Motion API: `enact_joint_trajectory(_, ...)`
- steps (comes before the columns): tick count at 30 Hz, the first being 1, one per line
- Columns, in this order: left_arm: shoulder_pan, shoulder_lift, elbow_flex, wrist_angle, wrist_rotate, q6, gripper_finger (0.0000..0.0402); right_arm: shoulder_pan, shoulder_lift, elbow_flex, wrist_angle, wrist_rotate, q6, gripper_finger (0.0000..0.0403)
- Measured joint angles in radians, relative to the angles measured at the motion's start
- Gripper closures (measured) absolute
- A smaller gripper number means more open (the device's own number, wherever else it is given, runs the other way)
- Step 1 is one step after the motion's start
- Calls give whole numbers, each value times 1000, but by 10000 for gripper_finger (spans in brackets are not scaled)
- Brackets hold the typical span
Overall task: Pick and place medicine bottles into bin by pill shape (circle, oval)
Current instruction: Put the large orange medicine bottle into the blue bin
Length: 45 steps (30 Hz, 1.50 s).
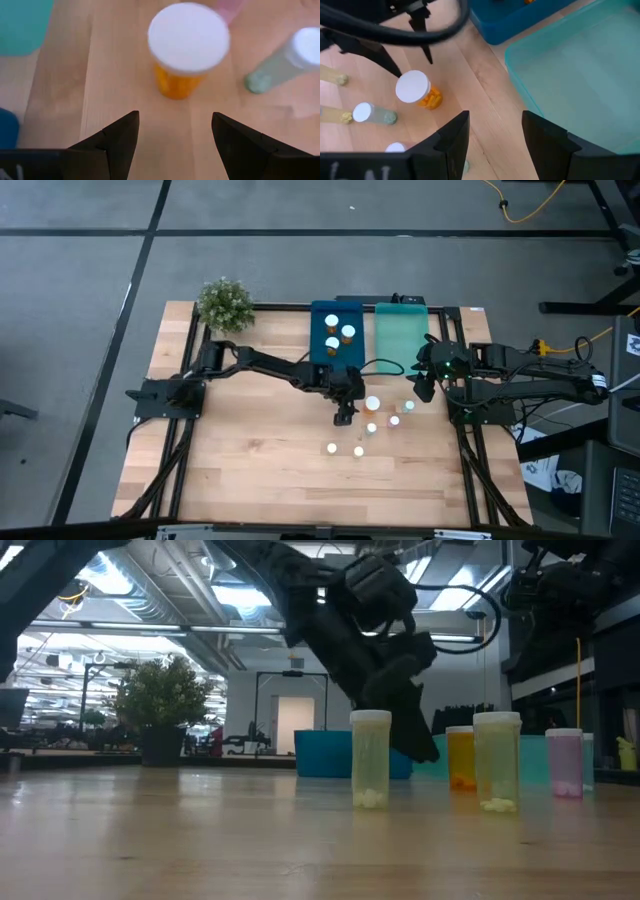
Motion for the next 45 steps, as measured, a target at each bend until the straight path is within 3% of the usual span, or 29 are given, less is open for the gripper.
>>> enact_joint_trajectory(9,1,68,0,119,-15,-30,160,0,0,0,0,0,0,220)
enact_joint_trajectory(33,-7,102,2,348,14,-28,161,0,0,0,0,0,0,220)
enact_joint_trajectory(45,-14,116,2,377,-1,-32,223,0,0,0,-1,0,-2,220)
